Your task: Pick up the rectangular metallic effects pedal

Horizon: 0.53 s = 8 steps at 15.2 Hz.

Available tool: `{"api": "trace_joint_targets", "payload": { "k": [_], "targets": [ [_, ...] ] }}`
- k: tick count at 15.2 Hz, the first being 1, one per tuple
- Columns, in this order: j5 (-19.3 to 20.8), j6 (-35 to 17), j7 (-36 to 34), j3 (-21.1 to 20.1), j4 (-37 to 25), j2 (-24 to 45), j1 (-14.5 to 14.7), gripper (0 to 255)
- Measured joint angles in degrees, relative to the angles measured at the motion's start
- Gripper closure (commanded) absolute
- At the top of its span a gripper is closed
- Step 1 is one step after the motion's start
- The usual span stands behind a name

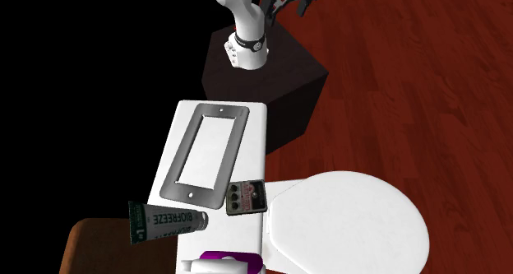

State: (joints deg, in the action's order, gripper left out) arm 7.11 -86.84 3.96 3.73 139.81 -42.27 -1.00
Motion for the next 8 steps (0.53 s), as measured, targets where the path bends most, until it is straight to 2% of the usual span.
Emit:
{"api": "trace_joint_targets", "payload": {
  "k": [3,8],
  "targets": [
    [1.7,-1.6,0.4,0.0,-0.7,2.9,-0.3,0],
    [8.3,-6.2,1.4,-0.1,-4.4,13.2,-1.4,0]
  ]
}}
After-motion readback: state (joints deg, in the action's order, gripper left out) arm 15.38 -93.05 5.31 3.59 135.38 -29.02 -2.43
